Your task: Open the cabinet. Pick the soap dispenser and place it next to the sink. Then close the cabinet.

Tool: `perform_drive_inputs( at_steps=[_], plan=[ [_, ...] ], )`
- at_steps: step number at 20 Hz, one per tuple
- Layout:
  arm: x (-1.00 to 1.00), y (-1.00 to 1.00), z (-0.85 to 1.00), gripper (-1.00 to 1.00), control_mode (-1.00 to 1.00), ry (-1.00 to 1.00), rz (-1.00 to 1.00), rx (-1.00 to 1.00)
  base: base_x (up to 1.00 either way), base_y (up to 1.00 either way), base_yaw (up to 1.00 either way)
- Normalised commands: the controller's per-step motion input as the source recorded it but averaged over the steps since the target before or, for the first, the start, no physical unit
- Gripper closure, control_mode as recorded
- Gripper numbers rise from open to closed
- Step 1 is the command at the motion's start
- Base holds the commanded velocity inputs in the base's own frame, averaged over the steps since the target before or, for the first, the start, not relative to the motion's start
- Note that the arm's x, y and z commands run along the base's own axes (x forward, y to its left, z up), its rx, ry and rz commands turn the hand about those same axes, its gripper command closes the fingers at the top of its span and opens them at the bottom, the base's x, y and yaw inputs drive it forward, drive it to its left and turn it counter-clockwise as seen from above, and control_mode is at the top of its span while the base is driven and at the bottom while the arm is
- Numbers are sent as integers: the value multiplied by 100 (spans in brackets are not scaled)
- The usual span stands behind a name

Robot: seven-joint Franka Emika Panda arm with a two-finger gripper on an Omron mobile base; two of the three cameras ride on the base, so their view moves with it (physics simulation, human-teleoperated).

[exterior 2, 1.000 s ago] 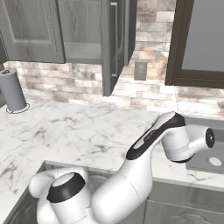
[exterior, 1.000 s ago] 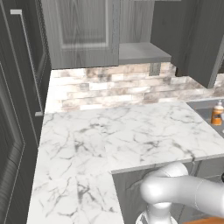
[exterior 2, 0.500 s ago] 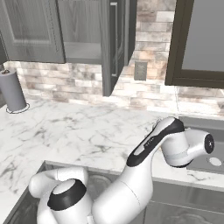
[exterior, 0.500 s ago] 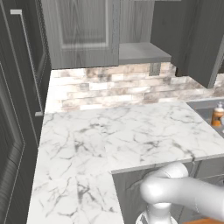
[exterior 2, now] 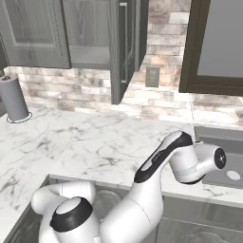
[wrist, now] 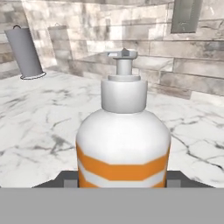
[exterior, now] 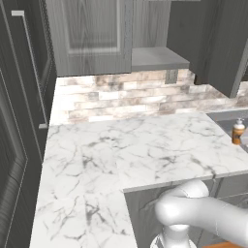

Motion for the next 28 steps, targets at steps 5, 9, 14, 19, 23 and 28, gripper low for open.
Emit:
perform_drive_inputs(
  at_steps=[5, 9, 14, 19, 23, 28],
  plan=[
    [17, 0, -32, 100, -100, 0, 0, -3, 0, 0, 0],
    [9, 0, -16, 100, -100, 0, 0, 0, 0, 0, 0],
    [9, 0, -7, 100, -100, 0, 0, 0, 0, 0, 0],
    [20, -11, -9, 100, -100, 1, 0, 0, 0, 0, 0],
    [17, -15, -11, 100, -100, 0, 0, 0, 0, 0, 0],
    [17, -23, -19, 100, -100, 0, 0, 1, 0, 0, 0]
  ],
)
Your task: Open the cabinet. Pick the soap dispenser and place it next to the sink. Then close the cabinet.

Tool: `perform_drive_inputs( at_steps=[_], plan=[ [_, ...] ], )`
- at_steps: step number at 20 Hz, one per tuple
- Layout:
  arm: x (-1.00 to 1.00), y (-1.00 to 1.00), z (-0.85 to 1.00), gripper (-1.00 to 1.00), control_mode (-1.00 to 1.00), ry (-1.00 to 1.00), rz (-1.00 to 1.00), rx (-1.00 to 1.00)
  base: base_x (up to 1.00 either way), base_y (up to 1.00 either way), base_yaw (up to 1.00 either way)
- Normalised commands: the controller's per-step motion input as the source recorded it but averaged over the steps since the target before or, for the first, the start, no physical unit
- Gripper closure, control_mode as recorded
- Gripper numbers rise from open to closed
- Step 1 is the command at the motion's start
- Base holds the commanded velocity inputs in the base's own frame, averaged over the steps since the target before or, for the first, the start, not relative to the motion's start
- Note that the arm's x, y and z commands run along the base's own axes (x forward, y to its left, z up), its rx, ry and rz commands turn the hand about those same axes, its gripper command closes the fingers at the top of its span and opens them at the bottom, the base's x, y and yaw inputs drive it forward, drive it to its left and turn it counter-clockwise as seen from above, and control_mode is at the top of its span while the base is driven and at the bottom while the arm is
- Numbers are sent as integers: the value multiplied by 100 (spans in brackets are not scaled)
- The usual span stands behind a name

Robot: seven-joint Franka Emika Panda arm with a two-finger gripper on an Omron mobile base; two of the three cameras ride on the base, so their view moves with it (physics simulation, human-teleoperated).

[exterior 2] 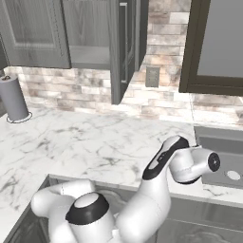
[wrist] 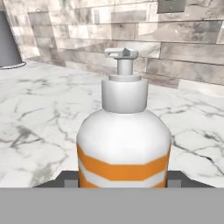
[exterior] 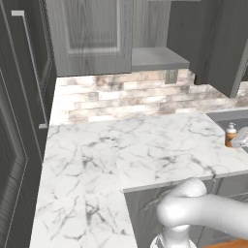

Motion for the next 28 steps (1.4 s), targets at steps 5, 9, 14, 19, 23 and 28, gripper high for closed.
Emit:
perform_drive_inputs(
  at_steps=[5, 9, 14, 19, 23, 28],
  plan=[
    [12, -27, -28, 100, -100, 0, 0, 8, 0, 0, 0],
    [7, -14, -17, 100, -100, 0, 0, 11, 0, 0, 0],
    [14, -16, -27, 100, -100, 0, 0, 6, 0, 0, 0],
    [3, -4, -37, 100, -100, 4, 0, 2, 0, 0, 0],
    [0, 0, -29, 100, -100, 7, 0, 0, 0, 0, 0],
    [3, 0, -7, 100, -100, 0, 0, -2, 0, 0, 0]
  ],
)
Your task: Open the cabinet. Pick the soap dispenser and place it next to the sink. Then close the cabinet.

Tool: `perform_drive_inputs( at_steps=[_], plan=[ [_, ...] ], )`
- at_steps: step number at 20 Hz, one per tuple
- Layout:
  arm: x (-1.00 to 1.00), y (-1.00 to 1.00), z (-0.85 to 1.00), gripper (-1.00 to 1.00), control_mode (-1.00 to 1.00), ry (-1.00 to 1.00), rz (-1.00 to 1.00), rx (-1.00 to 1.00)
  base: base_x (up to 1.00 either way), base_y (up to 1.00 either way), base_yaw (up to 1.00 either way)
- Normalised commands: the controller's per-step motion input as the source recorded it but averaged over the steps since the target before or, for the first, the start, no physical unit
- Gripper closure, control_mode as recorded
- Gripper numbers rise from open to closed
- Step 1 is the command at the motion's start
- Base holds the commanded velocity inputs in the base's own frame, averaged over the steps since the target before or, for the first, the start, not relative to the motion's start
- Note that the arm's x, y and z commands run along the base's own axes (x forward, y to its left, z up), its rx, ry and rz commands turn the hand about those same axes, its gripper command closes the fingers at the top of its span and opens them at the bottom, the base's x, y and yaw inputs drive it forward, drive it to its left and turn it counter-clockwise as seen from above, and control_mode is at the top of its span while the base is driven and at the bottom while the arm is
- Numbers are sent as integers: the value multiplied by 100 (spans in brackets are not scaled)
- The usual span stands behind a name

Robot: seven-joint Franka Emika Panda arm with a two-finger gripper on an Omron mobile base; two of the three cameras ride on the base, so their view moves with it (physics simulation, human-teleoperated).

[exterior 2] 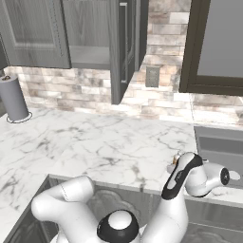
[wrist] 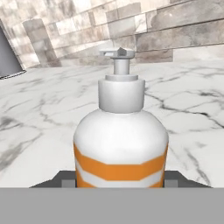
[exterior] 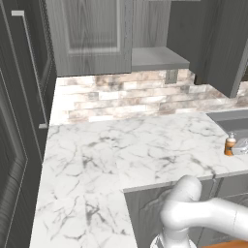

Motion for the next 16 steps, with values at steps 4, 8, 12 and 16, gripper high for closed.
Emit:
perform_drive_inputs(
  at_steps=[4, 8, 12, 16],
  plan=[
    [11, 0, 0, 100, -100, 0, 0, -2, 0, 0, 0],
    [27, 0, -2, 100, -100, 0, 0, 0, 0, 0, 0],
    [14, 0, -3, 100, -100, 0, 0, 0, 0, 0, 0],
    [9, 0, -10, 100, -100, -1, 0, 0, 0, 0, 0]
  ],
)
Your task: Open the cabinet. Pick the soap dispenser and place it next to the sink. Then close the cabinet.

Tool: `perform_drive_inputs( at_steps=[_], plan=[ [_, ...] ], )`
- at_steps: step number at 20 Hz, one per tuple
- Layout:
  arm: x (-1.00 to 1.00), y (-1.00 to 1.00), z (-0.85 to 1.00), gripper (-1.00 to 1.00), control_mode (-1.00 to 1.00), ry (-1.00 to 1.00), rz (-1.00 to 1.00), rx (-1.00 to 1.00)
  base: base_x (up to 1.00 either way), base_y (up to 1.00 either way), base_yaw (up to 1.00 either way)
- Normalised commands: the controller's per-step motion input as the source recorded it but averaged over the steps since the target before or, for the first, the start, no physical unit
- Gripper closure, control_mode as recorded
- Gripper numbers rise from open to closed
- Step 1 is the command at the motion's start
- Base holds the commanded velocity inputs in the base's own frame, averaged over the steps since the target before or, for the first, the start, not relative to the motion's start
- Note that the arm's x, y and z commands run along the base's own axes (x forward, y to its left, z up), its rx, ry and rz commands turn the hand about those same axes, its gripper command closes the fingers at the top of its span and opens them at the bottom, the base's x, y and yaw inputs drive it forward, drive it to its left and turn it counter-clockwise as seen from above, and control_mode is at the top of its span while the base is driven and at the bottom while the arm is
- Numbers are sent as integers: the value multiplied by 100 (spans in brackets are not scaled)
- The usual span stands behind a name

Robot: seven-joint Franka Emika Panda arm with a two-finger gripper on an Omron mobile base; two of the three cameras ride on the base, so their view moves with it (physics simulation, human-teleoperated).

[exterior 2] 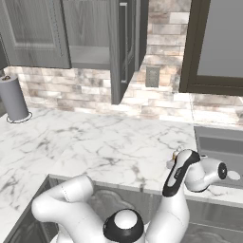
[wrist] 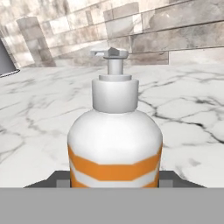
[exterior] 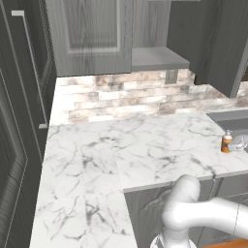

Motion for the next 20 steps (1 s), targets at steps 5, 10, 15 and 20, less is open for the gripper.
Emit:
perform_drive_inputs(
  at_steps=[5, 10, 15, 20],
  plan=[
    [0, 0, -29, 100, -100, -1, -1, 0, 0, 0, 0],
    [0, 0, 0, -100, -100, -1, -1, 2, 0, 0, 0],
    [0, 0, 0, -100, -100, 0, 0, 0, 0, 0, 0],
    [0, 0, 0, -100, -100, 0, 0, 0, 0, 0, 0]
  ],
)
